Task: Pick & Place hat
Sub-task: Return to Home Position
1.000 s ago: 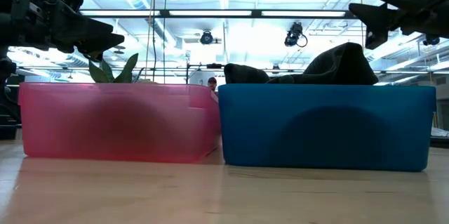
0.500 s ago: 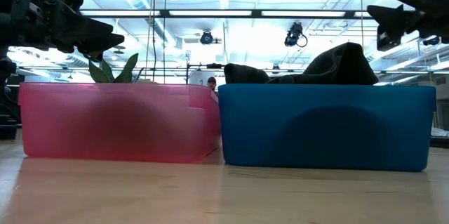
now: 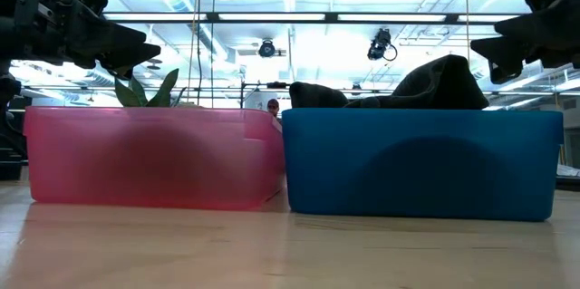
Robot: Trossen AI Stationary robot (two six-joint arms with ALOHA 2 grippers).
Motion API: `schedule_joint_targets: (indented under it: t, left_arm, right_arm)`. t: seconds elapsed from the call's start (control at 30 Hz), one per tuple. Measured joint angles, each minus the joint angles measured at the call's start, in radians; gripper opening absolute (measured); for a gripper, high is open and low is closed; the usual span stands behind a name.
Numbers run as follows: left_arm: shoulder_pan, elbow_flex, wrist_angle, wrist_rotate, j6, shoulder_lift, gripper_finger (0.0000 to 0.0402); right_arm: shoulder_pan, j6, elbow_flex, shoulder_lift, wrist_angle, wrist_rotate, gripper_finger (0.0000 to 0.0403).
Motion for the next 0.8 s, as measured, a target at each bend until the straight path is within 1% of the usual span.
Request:
schedule_joint_targets:
  t: [0.3,0.8]
  left_arm:
    - [0.0,0.0,0.0,0.0,0.0,0.0,0.0197]
    - [0.0,0.0,0.001,0.0,0.0,0.0,0.0197]
  right_arm:
    - [0.0,0.029,0.0,0.0,-0.001,0.012,0.0197]
    - [0.0,0.028,0.0,0.0,0.0,0.012,0.0197]
